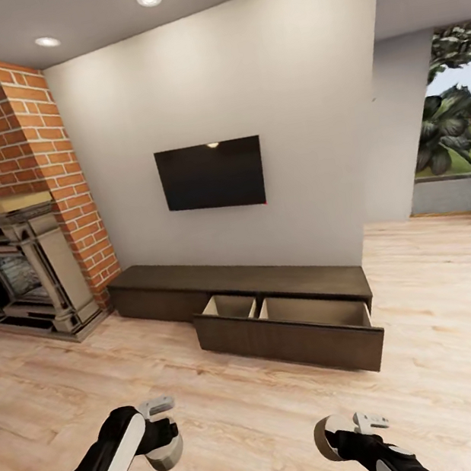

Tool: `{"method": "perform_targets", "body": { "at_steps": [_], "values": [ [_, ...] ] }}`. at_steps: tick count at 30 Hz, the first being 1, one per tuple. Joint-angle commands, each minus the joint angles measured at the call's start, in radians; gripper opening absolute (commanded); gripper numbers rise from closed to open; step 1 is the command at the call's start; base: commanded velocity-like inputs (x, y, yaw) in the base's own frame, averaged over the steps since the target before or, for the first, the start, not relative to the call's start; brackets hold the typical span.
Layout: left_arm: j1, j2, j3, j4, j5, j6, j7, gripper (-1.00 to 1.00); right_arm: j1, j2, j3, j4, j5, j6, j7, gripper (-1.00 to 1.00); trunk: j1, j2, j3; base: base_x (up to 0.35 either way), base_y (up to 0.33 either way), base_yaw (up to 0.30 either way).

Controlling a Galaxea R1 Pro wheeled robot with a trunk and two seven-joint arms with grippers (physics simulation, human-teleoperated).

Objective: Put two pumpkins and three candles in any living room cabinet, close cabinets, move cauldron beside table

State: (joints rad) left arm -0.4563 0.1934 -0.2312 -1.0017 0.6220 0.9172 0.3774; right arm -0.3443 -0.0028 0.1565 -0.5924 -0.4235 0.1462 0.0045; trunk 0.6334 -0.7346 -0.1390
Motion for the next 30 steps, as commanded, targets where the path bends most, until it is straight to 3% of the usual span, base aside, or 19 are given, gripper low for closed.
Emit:
{"method": "perform_targets", "body": {
  "at_steps": [1,30],
  "values": [
    [-0.001,0.001,-0.004,-0.002,0.008,0.002,0.012,-1.00,-0.001,0.000,0.002,-0.001,-0.003,0.004,0.000,-1.00,0.001,-0.001,-0.002,0.164,0.134,-0.254],
    [-0.001,0.004,-0.004,-0.002,0.008,0.002,0.012,-1.00,-0.001,0.000,0.002,-0.001,-0.003,-0.003,0.000,-1.00,0.001,-0.001,-0.025,0.132,0.149,-0.254]
  ]
}}
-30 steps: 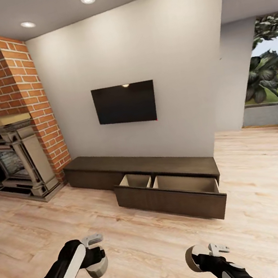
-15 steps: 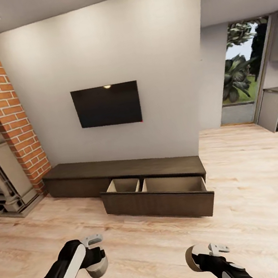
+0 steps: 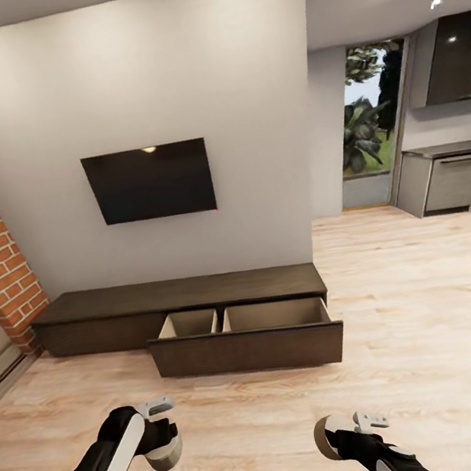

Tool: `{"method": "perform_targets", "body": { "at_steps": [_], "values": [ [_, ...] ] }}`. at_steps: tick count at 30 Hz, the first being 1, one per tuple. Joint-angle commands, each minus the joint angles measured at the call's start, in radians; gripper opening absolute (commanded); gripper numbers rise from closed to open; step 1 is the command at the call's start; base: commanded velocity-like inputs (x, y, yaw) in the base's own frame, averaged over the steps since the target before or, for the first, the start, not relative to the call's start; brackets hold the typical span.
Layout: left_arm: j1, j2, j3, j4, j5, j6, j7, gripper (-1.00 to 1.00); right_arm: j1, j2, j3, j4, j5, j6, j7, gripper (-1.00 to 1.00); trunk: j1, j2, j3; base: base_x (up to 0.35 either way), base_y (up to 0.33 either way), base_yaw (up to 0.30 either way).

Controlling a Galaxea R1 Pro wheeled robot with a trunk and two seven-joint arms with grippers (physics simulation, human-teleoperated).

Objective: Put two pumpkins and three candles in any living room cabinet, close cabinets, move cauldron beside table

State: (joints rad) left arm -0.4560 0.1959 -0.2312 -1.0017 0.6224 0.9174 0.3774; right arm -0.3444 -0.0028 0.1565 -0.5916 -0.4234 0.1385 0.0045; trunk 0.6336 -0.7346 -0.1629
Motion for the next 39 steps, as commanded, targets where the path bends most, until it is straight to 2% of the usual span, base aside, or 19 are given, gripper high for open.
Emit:
{"method": "perform_targets", "body": {
  "at_steps": [1,12,20,39],
  "values": [
    [-0.001,0.002,-0.004,-0.002,0.008,0.001,0.012,-1.00,-0.001,0.000,0.001,-0.002,-0.003,0.004,0.000,-1.00,0.000,-0.001,-0.002,0.117,0.148,-0.254],
    [-0.001,0.001,-0.004,-0.003,0.008,0.001,0.012,-1.00,-0.001,0.000,0.002,-0.005,-0.003,0.001,0.000,-1.00,0.000,-0.001,-0.010,0.077,0.104,-0.201],
    [-0.001,0.002,-0.004,-0.003,0.008,0.001,0.012,-1.00,-0.001,0.000,0.003,-0.009,-0.003,-0.002,0.000,-1.00,0.000,-0.001,-0.011,0.067,0.015,-0.010],
    [0.000,-0.001,-0.004,-0.003,0.008,0.001,0.012,-1.00,-0.001,0.000,0.005,-0.010,-0.003,-0.011,-0.002,-1.00,0.000,-0.001,-0.011,0.262,0.155,0.014]
  ]
}}
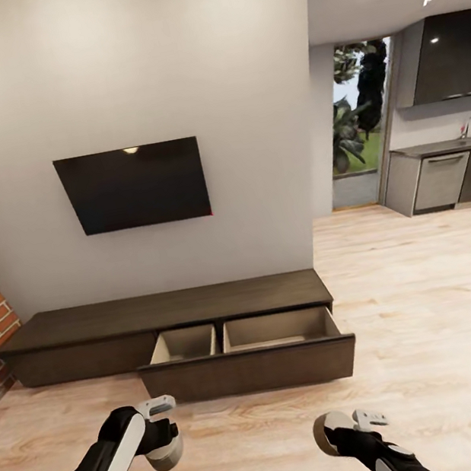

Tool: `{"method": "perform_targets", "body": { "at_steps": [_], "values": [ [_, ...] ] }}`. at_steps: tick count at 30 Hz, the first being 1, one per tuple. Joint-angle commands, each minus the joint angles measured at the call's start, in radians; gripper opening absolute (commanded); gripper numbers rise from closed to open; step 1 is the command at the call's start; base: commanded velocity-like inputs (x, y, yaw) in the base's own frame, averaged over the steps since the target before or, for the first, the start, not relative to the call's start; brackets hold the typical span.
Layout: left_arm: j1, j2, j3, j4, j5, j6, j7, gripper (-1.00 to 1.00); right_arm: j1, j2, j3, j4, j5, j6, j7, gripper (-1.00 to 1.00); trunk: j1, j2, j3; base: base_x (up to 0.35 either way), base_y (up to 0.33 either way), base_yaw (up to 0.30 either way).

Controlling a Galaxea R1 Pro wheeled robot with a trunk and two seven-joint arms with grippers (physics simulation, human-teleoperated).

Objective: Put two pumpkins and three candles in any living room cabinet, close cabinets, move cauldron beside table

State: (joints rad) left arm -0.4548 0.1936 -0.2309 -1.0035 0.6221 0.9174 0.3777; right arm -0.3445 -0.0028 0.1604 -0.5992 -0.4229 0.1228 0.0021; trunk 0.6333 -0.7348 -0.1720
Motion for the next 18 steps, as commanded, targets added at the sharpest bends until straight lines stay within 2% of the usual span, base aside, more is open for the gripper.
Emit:
{"method": "perform_targets", "body": {
  "at_steps": [1,6,12,18],
  "values": [
    [-0.001,0.001,-0.004,-0.001,0.008,0.001,0.012,-1.00,-0.001,0.000,0.002,-0.001,-0.003,0.006,-0.002,-1.00,0.001,-0.001,-0.002,0.269,0.160,0.000],
    [-0.001,0.001,-0.004,-0.001,0.008,0.001,0.012,-1.00,-0.001,0.000,0.001,-0.006,-0.003,0.003,-0.003,-1.00,0.001,-0.001,-0.002,0.256,0.120,0.000],
    [-0.001,0.000,-0.005,-0.001,0.008,0.001,0.012,-1.00,-0.001,0.000,0.000,-0.005,-0.003,0.003,-0.001,-1.00,0.001,-0.001,-0.002,0.213,0.015,-0.006],
    [-0.001,-0.001,-0.005,-0.001,0.008,0.001,0.012,-1.00,-0.001,0.000,-0.001,-0.003,-0.004,0.003,0.001,-1.00,0.001,-0.001,-0.002,0.201,0.001,-0.205]
  ]
}}
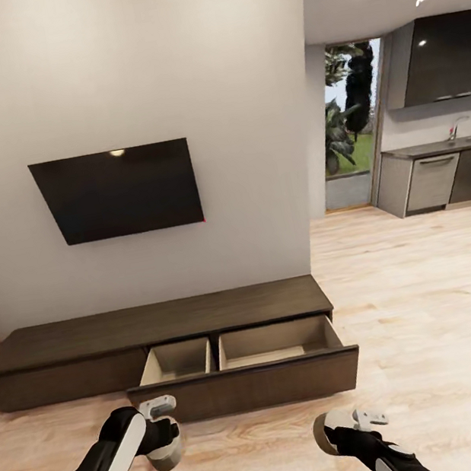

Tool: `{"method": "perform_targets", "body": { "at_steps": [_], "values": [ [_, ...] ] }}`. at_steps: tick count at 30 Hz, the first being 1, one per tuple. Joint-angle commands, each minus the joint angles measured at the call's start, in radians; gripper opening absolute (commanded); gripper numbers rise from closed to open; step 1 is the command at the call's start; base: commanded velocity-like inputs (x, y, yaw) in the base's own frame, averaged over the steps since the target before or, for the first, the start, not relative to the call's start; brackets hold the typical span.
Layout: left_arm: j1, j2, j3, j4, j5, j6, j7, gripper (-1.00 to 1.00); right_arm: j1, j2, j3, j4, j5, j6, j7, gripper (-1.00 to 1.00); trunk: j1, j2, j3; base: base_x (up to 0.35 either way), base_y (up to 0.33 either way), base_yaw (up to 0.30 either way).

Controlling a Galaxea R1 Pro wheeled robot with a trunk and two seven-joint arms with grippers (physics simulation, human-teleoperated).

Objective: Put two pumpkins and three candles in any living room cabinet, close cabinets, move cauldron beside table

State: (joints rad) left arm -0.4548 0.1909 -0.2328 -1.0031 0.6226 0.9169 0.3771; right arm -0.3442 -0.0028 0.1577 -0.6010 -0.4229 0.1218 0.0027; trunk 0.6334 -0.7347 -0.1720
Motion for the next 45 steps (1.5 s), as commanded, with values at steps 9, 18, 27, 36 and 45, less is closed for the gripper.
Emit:
{"method": "perform_targets", "body": {
  "at_steps": [9,18,27,36,45],
  "values": [
    [-0.001,-0.007,-0.002,-0.018,0.016,0.007,0.008,-1.00,-0.001,-0.002,0.009,-0.038,0.003,0.055,-0.010,-1.00,0.001,-0.001,-0.002,0.088,0.000,-0.164],
    [0.004,0.005,0.002,-0.154,0.026,0.055,0.005,-1.00,-0.002,0.006,0.009,-0.409,-0.002,0.509,-0.294,-1.00,-0.034,0.062,0.027,0.002,0.000,-0.005],
    [0.005,-0.005,0.003,-0.282,0.032,0.075,0.006,-1.00,-0.006,0.065,0.010,-0.644,-0.003,0.784,-0.407,-1.00,-0.068,0.125,0.055,0.000,0.000,0.000],
    [-0.005,-0.091,-0.010,-0.260,0.025,0.073,0.009,-1.00,-0.021,0.096,0.014,-0.540,0.003,0.735,-0.427,-1.00,-0.103,0.188,0.083,0.000,0.000,0.000],
    [-0.025,-0.202,0.003,-0.182,0.036,0.067,0.197,-1.00,-0.021,0.096,0.014,-0.538,0.010,0.730,-0.428,-1.00,-0.137,0.251,0.111,0.000,0.000,0.000]
  ]
}}
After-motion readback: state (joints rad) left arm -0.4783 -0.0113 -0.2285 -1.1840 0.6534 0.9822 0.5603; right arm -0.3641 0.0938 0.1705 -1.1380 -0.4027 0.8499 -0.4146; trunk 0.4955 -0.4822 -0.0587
